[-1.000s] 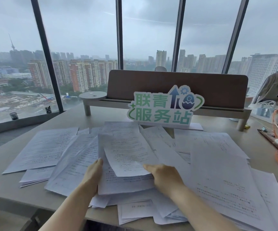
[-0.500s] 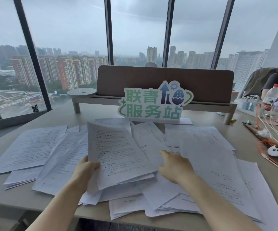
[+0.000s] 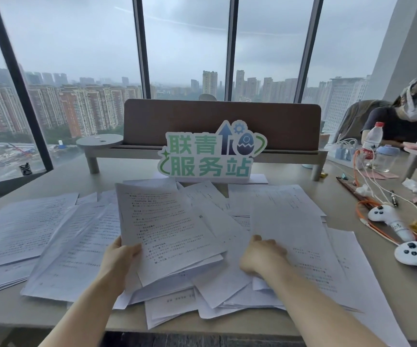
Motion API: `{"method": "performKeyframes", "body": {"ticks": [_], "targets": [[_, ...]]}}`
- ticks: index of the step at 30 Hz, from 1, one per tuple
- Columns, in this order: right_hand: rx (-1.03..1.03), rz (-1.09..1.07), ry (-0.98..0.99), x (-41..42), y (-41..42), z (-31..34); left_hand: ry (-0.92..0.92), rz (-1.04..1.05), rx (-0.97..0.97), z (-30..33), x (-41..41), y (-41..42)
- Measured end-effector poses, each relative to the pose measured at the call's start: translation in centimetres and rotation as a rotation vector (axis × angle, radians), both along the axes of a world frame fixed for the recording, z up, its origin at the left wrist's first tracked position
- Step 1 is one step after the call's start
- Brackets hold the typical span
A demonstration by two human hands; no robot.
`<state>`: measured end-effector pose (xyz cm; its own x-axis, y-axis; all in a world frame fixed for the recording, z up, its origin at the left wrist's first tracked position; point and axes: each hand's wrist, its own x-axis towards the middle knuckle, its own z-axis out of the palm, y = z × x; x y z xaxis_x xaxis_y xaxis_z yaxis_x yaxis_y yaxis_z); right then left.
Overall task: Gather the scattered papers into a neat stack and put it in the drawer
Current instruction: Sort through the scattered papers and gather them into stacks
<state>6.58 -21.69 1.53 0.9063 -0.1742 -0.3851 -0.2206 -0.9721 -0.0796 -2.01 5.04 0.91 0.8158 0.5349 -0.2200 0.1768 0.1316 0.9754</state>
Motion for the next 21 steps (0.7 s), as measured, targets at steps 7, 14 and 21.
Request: {"method": "performKeyframes", "body": {"ticks": [7,14,21], "targets": [[-0.022,0.129,-0.206,-0.6,-2.3,1.7,-0.018,0.016,0.002,-0.2,-0.2,0.2],[0.007,0.33,-0.521,-2.6,0.2,3.5,-0.041,0.125,-0.038,-0.2,-0.5,1.3],[0.243,0.435,-0.359,-3.2,3.3,1.8,-0.098,0.219,-0.11,-1.1,-1.0,3.3]]}}
